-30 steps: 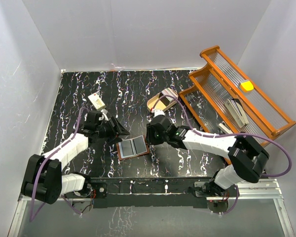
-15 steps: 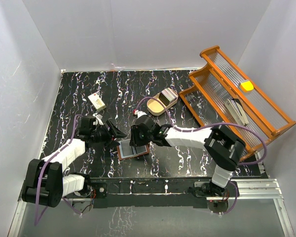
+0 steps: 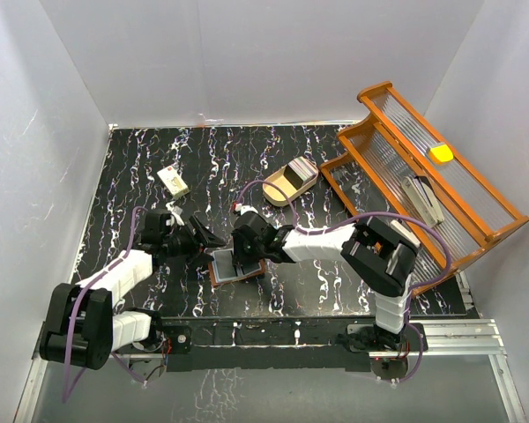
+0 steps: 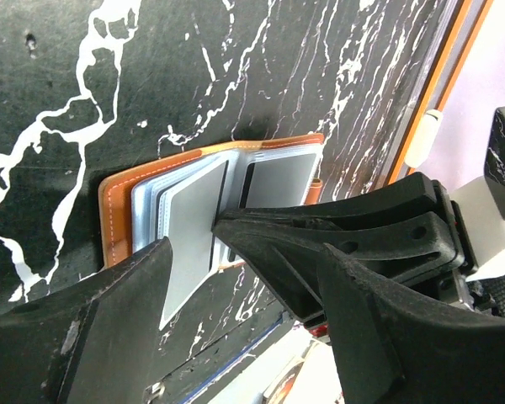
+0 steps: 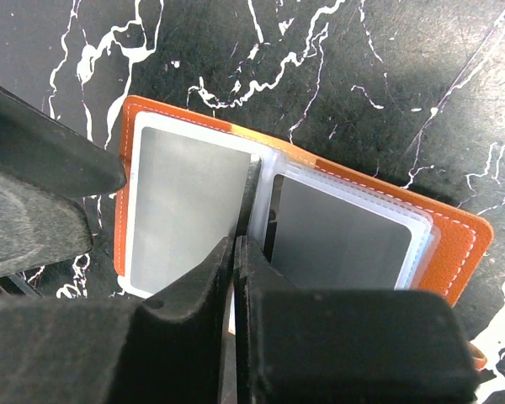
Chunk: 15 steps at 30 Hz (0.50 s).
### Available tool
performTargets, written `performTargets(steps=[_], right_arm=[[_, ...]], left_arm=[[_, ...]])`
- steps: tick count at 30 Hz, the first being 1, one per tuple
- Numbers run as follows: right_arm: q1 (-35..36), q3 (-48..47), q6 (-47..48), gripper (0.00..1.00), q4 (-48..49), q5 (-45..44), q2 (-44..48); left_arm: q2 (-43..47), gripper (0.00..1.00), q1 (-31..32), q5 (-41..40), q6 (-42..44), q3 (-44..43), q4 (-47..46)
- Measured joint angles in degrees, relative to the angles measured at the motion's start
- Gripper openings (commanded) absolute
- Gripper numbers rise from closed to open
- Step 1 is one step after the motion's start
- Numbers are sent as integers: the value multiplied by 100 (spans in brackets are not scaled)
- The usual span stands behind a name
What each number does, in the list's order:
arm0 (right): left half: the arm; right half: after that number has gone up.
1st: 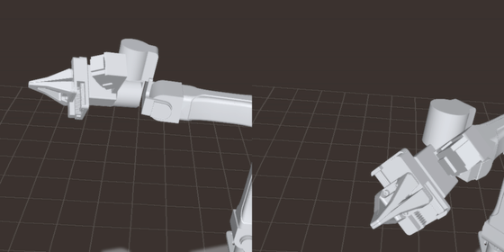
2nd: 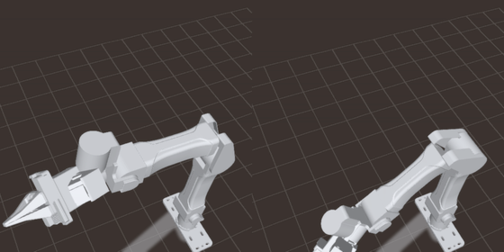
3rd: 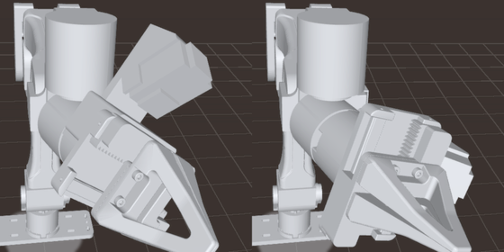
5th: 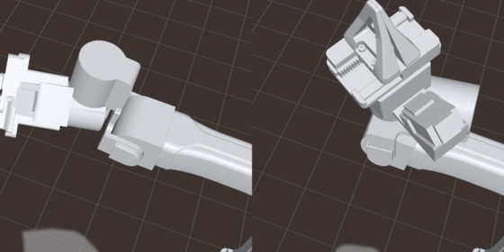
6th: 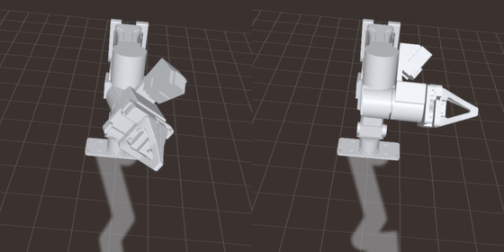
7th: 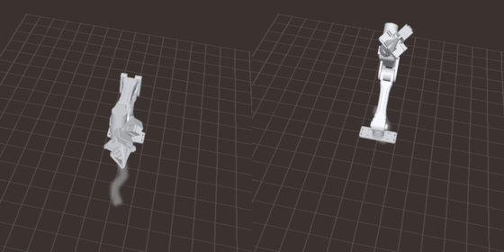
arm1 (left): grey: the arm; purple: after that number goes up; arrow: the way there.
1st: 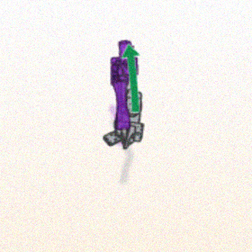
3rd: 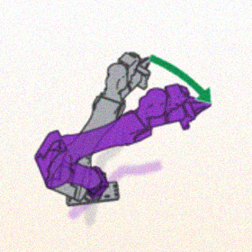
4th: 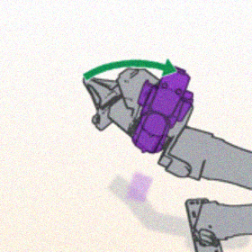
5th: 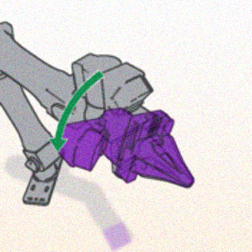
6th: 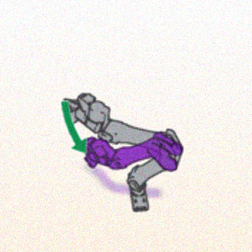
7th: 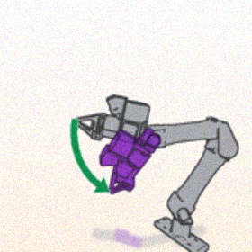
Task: Put the credit cards into the card holder
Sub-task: Turn over the card slot in the card holder.
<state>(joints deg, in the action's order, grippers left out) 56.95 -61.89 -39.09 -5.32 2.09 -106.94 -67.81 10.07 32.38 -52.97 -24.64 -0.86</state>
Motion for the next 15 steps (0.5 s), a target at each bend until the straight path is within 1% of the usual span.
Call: performTargets(steps=[6,15], right_arm=[[2,101,-63,3,170,-20,7],[0,179,-142,3,328,-22,15]], left_arm=[[-42,69,0,-7,4,85,-42],[-42,69,0,-87,136,85,181]])
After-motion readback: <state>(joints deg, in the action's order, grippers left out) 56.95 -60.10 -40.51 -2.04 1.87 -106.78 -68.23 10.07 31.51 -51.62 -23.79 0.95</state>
